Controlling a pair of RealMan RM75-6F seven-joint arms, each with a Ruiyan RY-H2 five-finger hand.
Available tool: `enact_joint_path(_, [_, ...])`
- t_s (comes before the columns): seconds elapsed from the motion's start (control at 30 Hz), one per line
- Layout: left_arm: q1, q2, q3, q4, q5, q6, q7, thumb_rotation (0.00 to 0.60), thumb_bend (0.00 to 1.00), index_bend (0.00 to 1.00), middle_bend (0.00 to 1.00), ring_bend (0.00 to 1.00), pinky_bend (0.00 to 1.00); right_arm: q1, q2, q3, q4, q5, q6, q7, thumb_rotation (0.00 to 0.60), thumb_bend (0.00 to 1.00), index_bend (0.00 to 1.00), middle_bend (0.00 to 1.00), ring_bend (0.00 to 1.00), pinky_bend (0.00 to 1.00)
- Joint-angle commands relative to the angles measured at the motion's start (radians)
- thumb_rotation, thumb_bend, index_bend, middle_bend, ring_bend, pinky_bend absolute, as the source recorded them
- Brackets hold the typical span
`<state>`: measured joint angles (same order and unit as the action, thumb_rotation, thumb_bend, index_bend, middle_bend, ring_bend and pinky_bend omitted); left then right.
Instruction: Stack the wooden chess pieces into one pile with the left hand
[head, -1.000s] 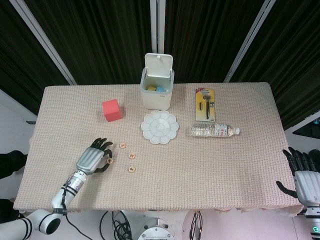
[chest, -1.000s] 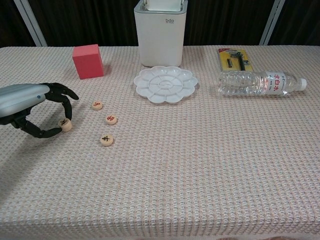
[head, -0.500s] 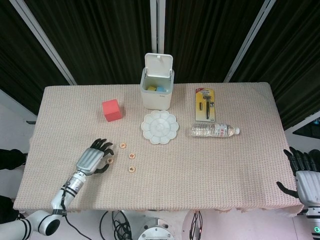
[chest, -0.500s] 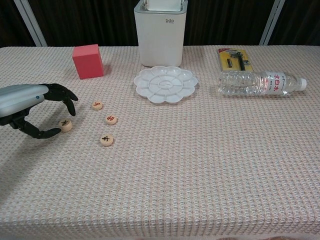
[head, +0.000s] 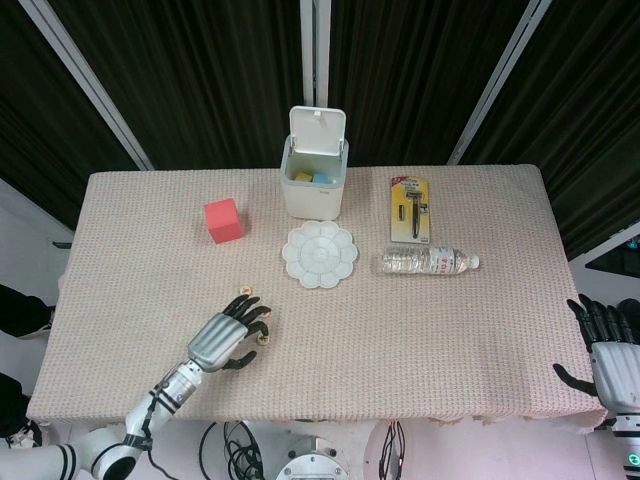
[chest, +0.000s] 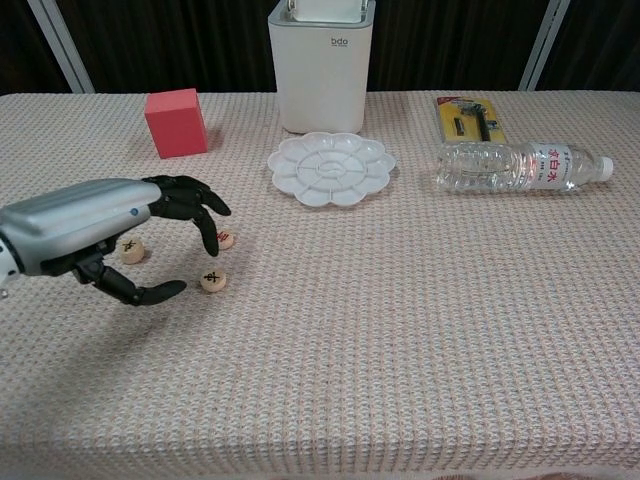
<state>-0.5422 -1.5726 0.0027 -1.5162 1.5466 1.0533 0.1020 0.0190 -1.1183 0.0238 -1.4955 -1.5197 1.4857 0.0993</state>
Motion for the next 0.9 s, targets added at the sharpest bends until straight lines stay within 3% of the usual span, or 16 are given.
enact_joint_path(0.03, [-0.02,-0.046,-0.001,0.033,0.001,-0.023,0.011,0.6,0.35,0.38,0.13,0.0,0.0,0.0,0.002,-0.001,0.0,0.0,-0.001,0.001,0.6,0.1,0.0,0.0,0.0,0.0])
enact_joint_path(0.43, [-0.031,-0.075,-0.029,0.09,-0.054,-0.032,0.074,0.6,0.35,0.38,0.13,0.0,0.0,0.001,-0.002,-0.003,0.015,0.005,-0.013,0.014,0.6,0.1,0.0,0.0,0.0,0.0])
enact_joint_path(0.9, [-0.03,-0.062,-0.018,0.081,-0.094,-0.053,0.078,0.6,0.35,0.4,0.13,0.0,0.0,-0.001,0.004,-0.004,0.007,0.0,-0.008,0.019,0.6,0.1,0.0,0.0,0.0,0.0])
